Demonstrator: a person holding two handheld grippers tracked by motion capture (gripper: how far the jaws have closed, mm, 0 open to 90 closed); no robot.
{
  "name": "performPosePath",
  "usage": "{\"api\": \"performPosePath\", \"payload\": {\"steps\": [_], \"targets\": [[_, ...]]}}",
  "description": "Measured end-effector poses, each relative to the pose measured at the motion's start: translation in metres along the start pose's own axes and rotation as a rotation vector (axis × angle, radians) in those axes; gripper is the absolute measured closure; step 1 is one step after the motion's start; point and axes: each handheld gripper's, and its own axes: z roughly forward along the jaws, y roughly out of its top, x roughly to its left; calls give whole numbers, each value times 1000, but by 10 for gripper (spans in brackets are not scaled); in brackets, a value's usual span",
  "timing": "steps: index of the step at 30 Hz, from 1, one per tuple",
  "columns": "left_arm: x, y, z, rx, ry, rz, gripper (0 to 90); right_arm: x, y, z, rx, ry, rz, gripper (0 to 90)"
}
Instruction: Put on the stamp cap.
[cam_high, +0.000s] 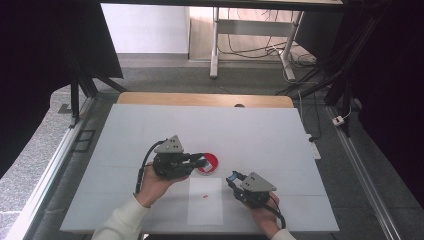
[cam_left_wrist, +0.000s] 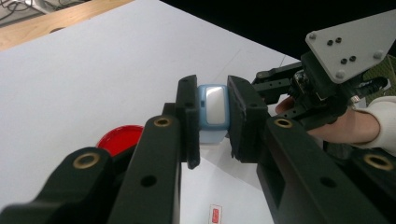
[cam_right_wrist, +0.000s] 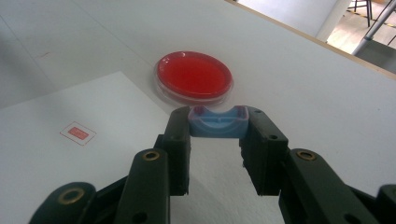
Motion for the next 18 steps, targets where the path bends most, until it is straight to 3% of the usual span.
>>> {"api": "performPosePath", "payload": {"steps": [18], "targets": [[-3,1,5,-13,-9,-6,747,10,6,4,-15,-2,-22,632]]}}
